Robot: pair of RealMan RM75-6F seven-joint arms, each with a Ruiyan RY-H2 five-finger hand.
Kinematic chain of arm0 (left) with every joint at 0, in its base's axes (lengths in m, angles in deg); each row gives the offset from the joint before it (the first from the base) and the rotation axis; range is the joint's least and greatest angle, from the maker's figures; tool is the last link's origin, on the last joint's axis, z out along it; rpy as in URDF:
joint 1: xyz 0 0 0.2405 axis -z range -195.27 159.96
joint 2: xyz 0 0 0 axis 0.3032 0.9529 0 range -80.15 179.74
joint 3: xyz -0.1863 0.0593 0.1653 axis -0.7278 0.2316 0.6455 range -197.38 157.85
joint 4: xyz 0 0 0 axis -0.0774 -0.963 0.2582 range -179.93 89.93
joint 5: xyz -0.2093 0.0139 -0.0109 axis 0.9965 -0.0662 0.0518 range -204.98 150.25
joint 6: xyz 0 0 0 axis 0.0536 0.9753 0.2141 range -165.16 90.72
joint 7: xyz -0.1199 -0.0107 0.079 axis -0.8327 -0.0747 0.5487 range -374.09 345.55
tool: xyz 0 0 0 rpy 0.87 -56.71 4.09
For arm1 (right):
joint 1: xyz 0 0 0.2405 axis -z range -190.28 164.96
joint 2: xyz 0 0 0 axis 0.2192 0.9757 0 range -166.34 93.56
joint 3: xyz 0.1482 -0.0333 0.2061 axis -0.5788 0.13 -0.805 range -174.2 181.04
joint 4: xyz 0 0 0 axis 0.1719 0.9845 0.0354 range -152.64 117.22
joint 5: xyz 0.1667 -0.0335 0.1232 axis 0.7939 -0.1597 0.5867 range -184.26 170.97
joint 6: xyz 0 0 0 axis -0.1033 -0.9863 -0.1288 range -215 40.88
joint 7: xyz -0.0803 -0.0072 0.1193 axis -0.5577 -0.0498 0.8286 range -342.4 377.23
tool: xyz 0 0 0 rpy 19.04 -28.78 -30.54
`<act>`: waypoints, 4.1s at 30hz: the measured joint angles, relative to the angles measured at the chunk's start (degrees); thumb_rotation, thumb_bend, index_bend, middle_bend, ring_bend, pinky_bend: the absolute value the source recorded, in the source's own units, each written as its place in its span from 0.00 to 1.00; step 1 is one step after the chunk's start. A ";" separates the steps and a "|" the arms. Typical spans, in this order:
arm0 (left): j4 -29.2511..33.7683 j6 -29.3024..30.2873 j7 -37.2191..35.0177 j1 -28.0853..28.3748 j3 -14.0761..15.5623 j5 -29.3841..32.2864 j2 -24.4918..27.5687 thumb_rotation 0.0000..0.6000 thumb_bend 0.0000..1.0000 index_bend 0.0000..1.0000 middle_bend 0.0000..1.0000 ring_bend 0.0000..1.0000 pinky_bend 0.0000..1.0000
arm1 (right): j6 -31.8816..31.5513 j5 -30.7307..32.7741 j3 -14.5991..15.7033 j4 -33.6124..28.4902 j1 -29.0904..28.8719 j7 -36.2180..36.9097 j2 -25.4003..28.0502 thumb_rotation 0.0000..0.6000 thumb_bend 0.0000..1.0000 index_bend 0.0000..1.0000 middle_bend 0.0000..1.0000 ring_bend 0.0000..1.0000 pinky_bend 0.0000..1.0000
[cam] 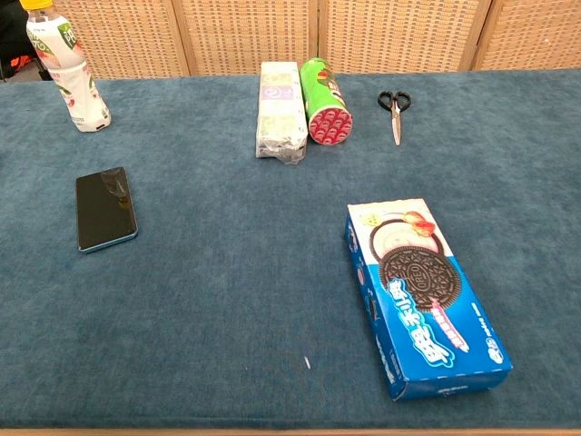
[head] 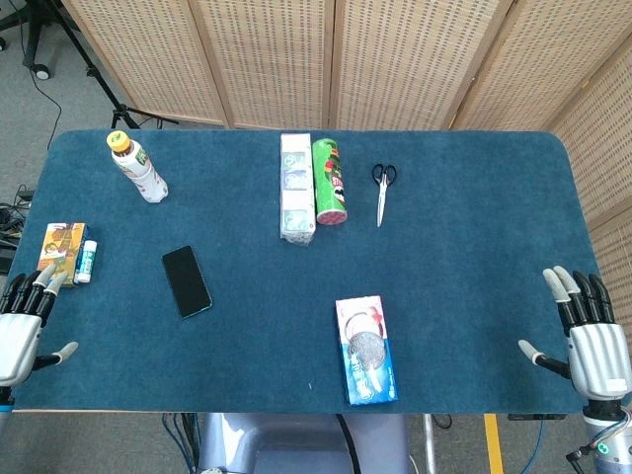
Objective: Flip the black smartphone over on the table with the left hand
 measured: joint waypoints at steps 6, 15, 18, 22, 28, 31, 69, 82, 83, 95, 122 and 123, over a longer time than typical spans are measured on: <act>-0.35 -0.79 0.73 0.19 -0.09 0.65 -0.19 1.00 0.00 0.00 0.00 0.00 0.00 | 0.53 0.67 -0.24 -0.03 -0.08 -0.02 -0.11 1.00 0.00 0.01 0.00 0.00 0.01; -9.27 -5.95 0.99 5.17 0.47 -3.26 -3.51 1.00 0.00 0.00 0.00 0.00 0.00 | 1.77 1.79 -0.46 -0.09 -0.33 -1.37 -0.64 1.00 0.00 0.01 0.00 0.00 0.00; -18.46 -7.48 -1.87 8.94 0.90 -7.03 -6.71 1.00 0.00 0.00 0.00 0.00 0.00 | 2.12 2.58 -0.86 -0.06 -0.50 -1.91 -0.81 1.00 0.00 0.01 0.00 0.00 0.00; -31.80 -8.66 -6.66 14.20 1.50 -11.52 -12.02 1.00 0.00 0.00 0.00 0.00 0.00 | 2.53 3.41 -1.21 0.28 -0.58 -2.04 -0.92 1.00 0.00 0.01 0.00 0.00 0.00; -48.79 -10.10 -12.54 21.55 3.25 -16.88 -20.33 1.00 0.00 0.00 0.00 0.00 0.04 | 3.29 4.74 -1.80 0.95 -0.79 -1.95 -1.08 1.00 0.00 0.01 0.00 0.00 0.00; -55.24 -11.42 -15.99 24.13 4.66 -18.43 -24.20 1.00 0.06 0.00 0.00 0.00 0.05 | 4.02 5.66 -2.11 1.37 -0.98 -1.92 -1.16 1.00 0.00 0.01 0.00 0.00 0.00; -71.66 -14.01 -21.70 29.25 12.72 -17.04 -38.19 1.00 0.71 0.43 0.25 0.24 0.34 | 4.68 6.49 -2.47 1.82 -1.24 -0.94 -0.95 1.00 0.00 0.01 0.00 0.00 0.00; -70.99 -11.83 -13.87 32.36 13.87 -17.91 -35.67 1.00 0.76 0.46 0.27 0.25 0.34 | 5.05 6.53 -2.33 1.83 -1.35 -0.85 -0.92 1.00 0.00 0.01 0.00 0.00 0.00; -70.71 -11.84 -13.42 32.61 13.81 -17.85 -35.51 1.00 0.76 0.46 0.27 0.25 0.34 | 5.08 6.52 -2.31 1.82 -1.35 -0.85 -0.91 1.00 0.00 0.01 0.00 0.00 0.00; -65.97 -14.13 -6.53 35.99 14.18 -18.07 -33.17 1.00 0.75 0.47 0.28 0.25 0.34 | 5.40 6.63 -2.23 1.73 -1.43 -0.90 -0.86 1.00 0.00 0.01 0.00 0.00 0.00; -58.19 -13.70 1.05 39.59 3.12 -7.78 -36.78 1.00 0.00 0.00 0.00 0.00 0.03 | 6.65 7.40 -2.06 1.73 -1.64 -0.46 -0.72 1.00 0.00 0.01 0.00 0.00 0.00; -55.99 -13.14 0.08 38.99 2.62 -7.05 -35.85 1.00 0.00 0.00 0.00 0.00 0.03 | 6.65 7.38 -2.06 1.67 -1.64 -0.45 -0.69 1.00 0.00 0.01 0.00 0.00 0.00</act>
